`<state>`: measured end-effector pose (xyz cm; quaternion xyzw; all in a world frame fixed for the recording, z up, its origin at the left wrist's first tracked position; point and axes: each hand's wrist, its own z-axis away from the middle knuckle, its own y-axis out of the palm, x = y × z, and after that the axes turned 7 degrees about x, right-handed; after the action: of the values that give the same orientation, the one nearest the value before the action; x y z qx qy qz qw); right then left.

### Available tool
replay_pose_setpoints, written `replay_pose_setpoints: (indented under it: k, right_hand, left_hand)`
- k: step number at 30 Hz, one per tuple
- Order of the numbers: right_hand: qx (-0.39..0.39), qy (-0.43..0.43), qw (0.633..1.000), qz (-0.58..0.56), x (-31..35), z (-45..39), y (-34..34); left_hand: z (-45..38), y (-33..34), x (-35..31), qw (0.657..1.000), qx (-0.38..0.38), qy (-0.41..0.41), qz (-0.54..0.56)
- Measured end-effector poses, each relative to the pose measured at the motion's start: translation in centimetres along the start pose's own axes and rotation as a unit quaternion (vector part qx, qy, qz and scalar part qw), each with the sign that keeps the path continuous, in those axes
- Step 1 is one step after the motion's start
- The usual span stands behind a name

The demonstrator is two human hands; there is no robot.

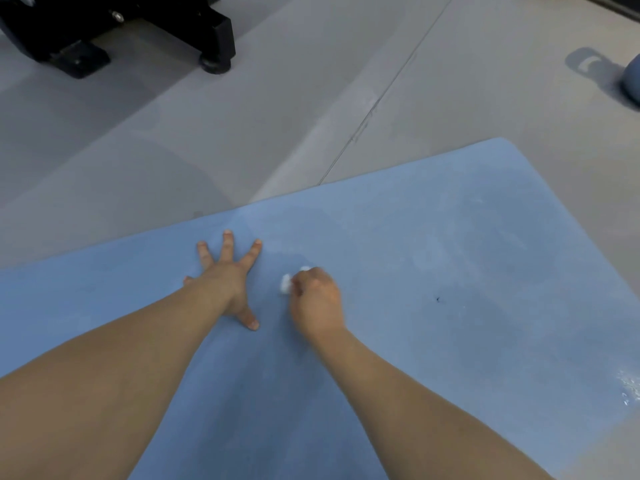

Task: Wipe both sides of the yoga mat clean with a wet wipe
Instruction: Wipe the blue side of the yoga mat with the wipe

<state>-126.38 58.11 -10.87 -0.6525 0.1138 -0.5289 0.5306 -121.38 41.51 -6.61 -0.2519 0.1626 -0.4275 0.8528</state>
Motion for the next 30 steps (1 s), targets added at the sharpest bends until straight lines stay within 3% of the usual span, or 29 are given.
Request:
replay_pose_setpoints:
  k: [4,6,8,11,13,15,21,25,27,30]
  right_hand:
    - [0.064,-0.198,0.975,0.077,0.0,0.3,1.3]
    - [0.088,-0.211,0.967,0.112,-2.6,-1.2,-1.1]
    - [0.047,-0.134,0.977,0.158,-7.0,-3.4,-4.3]
    - [-0.084,0.033,0.984,0.154,-13.4,-5.2,-9.0]
    - [-0.106,0.127,0.980,0.113,-13.7,-5.3,-9.9]
    - [-0.113,0.159,0.978,0.075,-11.1,-5.2,-8.4]
    - [-0.021,-0.081,0.995,0.047,1.1,-2.5,1.6]
    - [0.023,-0.189,0.979,0.070,1.3,-2.3,2.1]
    - [0.048,-0.216,0.969,0.107,-1.1,-3.2,0.9]
    - [0.009,-0.128,0.985,0.112,-5.3,-5.2,-2.3]
  left_hand:
    - [0.2,0.0,0.0,1.000,-0.001,-0.004,0.004]
    - [0.3,0.0,0.1,1.000,-0.003,0.001,0.006]
    - [0.3,0.0,0.1,1.000,-0.005,0.002,0.010]
    - [0.4,0.0,0.0,1.000,-0.002,-0.002,0.008]
    - [0.4,0.0,-0.1,1.000,-0.002,-0.003,0.009]
    - [0.3,0.0,-0.1,1.000,-0.002,-0.004,0.008]
    - [0.1,0.0,-0.1,1.000,-0.006,-0.004,0.014]
    - [0.0,0.0,-0.1,1.000,-0.008,-0.011,0.009]
    - [-0.1,0.0,0.0,1.000,-0.004,-0.010,0.012]
    - [-0.1,0.1,0.0,1.000,-0.002,-0.010,0.011]
